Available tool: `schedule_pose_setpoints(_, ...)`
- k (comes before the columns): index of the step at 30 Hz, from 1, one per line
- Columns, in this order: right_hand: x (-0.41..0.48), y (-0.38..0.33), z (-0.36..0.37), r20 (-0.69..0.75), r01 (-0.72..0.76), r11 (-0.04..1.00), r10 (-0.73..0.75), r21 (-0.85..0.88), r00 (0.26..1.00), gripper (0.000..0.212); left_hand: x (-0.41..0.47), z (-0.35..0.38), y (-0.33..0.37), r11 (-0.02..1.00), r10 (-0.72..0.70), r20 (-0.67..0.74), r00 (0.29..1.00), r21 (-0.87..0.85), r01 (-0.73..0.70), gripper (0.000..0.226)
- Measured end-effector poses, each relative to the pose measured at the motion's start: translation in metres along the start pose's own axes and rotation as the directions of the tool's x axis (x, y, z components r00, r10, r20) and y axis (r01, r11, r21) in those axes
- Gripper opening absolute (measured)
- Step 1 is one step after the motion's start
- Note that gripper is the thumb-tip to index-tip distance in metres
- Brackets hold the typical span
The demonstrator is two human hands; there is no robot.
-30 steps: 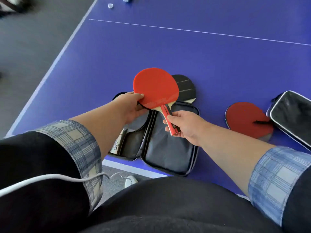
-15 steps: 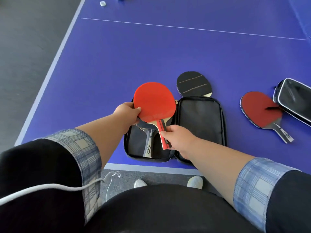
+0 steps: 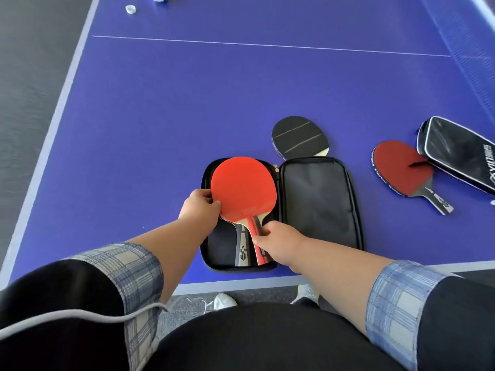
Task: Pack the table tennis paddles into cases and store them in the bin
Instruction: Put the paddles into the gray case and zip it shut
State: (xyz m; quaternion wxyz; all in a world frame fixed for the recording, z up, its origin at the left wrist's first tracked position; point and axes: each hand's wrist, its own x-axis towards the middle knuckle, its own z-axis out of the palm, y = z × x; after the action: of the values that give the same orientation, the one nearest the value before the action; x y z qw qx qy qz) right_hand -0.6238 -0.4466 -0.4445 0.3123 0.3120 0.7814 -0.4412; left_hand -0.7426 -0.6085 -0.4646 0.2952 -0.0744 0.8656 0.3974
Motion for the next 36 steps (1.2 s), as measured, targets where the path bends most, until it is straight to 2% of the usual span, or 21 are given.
schedule_pose_setpoints(3,0.000,-0.004,-0.002,0.009,-0.011,1.000,0.011,0.002,1.000,0.020,0.000,0.000,0.001,1.000,-0.021,-0.007,1.000,0.000,0.021,0.040)
schedule_pose_setpoints(5,0.001,-0.006,-0.004,0.013,-0.025,0.999,0.026,-0.029,1.000,0.024,-0.003,0.001,0.002,1.000,-0.028,-0.041,0.999,-0.014,0.027,0.050)
schedule_pose_setpoints(7,0.004,-0.008,-0.004,-0.007,-0.061,0.998,0.061,0.023,0.998,0.030,-0.006,0.004,0.005,1.000,0.010,-0.076,0.997,0.027,-0.008,0.060)
schedule_pose_setpoints(8,0.005,-0.008,-0.006,-0.055,-0.072,0.995,0.076,0.061,0.996,0.033,-0.008,0.007,0.007,0.997,0.039,-0.081,0.996,0.072,-0.033,0.063)
schedule_pose_setpoints(10,0.004,-0.012,-0.011,-0.278,-0.037,0.998,0.051,0.054,0.959,0.039,-0.010,0.012,0.010,0.984,0.081,-0.068,0.994,0.165,-0.069,0.066)
schedule_pose_setpoints(11,0.004,-0.012,-0.013,-0.400,0.031,0.999,-0.041,-0.032,0.916,0.042,-0.011,0.015,0.010,0.978,0.086,-0.062,0.994,0.195,-0.073,0.066)
schedule_pose_setpoints(12,0.005,-0.013,-0.016,-0.451,0.114,0.979,-0.180,-0.168,0.874,0.048,-0.011,0.017,0.011,0.975,0.083,-0.063,0.995,0.210,-0.068,0.066)
schedule_pose_setpoints(13,0.009,-0.013,-0.018,-0.419,0.183,0.929,-0.312,-0.321,0.852,0.058,-0.011,0.018,0.010,0.975,0.075,-0.069,0.995,0.214,-0.059,0.066)
schedule_pose_setpoints(14,0.010,-0.015,-0.020,-0.325,0.226,0.860,-0.398,-0.457,0.858,0.067,-0.012,0.020,0.010,0.975,0.069,-0.076,0.995,0.217,-0.051,0.066)
schedule_pose_setpoints(16,0.017,-0.017,-0.019,-0.115,0.253,0.708,-0.428,-0.659,0.897,0.074,-0.013,0.021,0.009,0.971,0.080,-0.083,0.993,0.234,-0.059,0.064)
schedule_pose_setpoints(18,0.024,-0.014,-0.016,-0.022,0.245,0.629,-0.385,-0.738,0.923,0.075,-0.015,0.023,0.007,0.959,0.118,-0.084,0.989,0.267,-0.092,0.063)
schedule_pose_setpoints(22,0.028,-0.009,-0.014,0.002,0.235,0.591,-0.367,-0.772,0.930,0.076,-0.015,0.025,0.006,0.937,0.164,-0.078,0.983,0.324,-0.131,0.061)
schedule_pose_setpoints(25,0.028,-0.012,-0.017,0.014,0.248,0.617,-0.359,-0.746,0.933,0.077,-0.013,0.025,0.008,0.931,0.147,-0.067,0.987,0.347,-0.115,0.060)
schedule_pose_setpoints(28,0.024,-0.013,-0.026,-0.009,0.304,0.707,-0.402,-0.639,0.916,0.076,-0.016,0.025,0.015,0.917,0.122,-0.061,0.991,0.390,-0.089,0.061)
schedule_pose_setpoints(32,0.016,0.005,-0.056,-0.276,0.259,0.879,-0.385,-0.399,0.880,0.066,-0.027,0.032,0.037,0.869,0.160,-0.102,0.982,0.486,-0.091,0.066)
schedule_pose_setpoints(34,0.013,0.020,-0.080,-0.410,0.181,0.937,-0.298,-0.300,0.862,0.062,-0.034,0.044,0.053,0.820,0.246,-0.074,0.966,0.548,-0.167,0.068)
schedule_pose_setpoints(36,0.012,0.035,-0.105,-0.510,0.104,0.966,-0.214,-0.235,0.833,0.062,-0.040,0.061,0.070,0.780,0.328,0.015,0.945,0.560,-0.279,0.066)
